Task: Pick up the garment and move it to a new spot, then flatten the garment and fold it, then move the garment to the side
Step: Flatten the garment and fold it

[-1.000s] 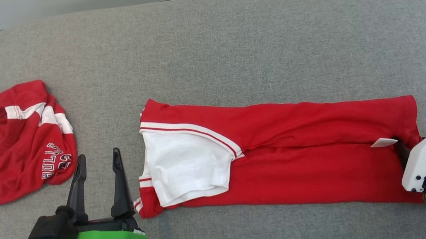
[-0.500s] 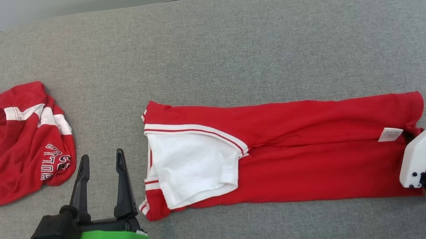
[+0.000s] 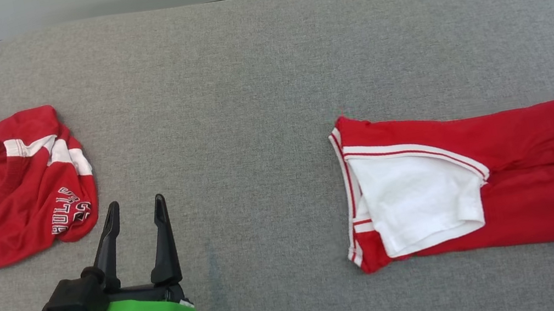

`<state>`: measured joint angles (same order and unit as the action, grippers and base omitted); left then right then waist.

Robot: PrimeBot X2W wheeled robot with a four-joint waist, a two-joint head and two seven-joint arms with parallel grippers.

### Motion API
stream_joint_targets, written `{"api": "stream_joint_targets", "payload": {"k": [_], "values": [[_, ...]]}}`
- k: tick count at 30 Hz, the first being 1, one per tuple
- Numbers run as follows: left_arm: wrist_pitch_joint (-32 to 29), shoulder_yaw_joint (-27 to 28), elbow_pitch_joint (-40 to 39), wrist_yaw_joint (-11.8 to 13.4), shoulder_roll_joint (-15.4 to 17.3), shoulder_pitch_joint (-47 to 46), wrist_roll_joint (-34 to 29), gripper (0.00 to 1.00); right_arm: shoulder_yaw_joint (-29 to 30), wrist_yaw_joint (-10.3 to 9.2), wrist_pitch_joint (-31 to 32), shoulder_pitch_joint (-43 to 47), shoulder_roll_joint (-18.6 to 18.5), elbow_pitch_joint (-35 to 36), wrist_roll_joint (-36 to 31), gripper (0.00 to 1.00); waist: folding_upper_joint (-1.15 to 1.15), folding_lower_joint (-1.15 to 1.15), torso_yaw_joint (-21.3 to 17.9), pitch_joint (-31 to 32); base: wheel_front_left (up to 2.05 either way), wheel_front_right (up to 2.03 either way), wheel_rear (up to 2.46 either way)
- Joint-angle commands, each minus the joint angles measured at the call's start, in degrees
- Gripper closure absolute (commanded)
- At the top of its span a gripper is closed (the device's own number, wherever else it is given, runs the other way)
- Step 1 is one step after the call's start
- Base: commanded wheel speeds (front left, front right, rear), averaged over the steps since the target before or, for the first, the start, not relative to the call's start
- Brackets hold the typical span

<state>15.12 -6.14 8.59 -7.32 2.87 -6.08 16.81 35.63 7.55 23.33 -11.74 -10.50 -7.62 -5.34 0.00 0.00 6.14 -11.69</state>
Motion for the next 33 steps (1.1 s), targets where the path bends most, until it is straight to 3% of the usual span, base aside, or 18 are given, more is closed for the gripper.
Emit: {"api": "stream_joint_targets", "payload": {"k": [1, 7, 15, 22, 33], "values": [[0.0, 0.1, -0.2, -0.3, 0.1, 0.1, -0.6, 0.00, 0.9, -0.13, 0.2, 0.7, 0.0, 1.5, -0.6, 1.00, 0.00, 0.00, 0.1, 0.1, 0.00, 0.00, 0.00], [0.0, 0.5, -0.1, -0.3, 0.1, 0.8, -0.5, 0.00, -5.6, -0.13, 1.6, 3.7, 3.8, 8.0, 1.0, 1.00, 0.00, 0.00, 0.0, 1.0, 0.00, 0.00, 0.00], [0.0, 1.2, -0.1, -0.3, 0.1, 1.3, -0.7, 0.00, -24.7, -0.11, -0.5, 6.2, 7.2, 9.9, 7.4, 1.00, 0.00, 0.00, -0.2, 2.1, 0.00, 0.00, 0.00], [0.0, 0.3, 0.3, -0.3, 0.1, 1.0, -0.6, 0.00, -39.5, -0.11, -1.2, 3.2, 7.5, 4.6, 12.6, 1.00, 0.00, 0.00, 0.7, 2.3, 0.00, 0.00, 0.00], [0.0, -0.7, 0.9, -0.3, 0.1, 0.2, 0.0, 0.00, -47.5, -0.10, -5.0, -3.0, 7.5, -6.3, 18.6, 1.00, 0.00, 0.00, 3.2, 1.7, 0.00, 0.00, 0.00]]}}
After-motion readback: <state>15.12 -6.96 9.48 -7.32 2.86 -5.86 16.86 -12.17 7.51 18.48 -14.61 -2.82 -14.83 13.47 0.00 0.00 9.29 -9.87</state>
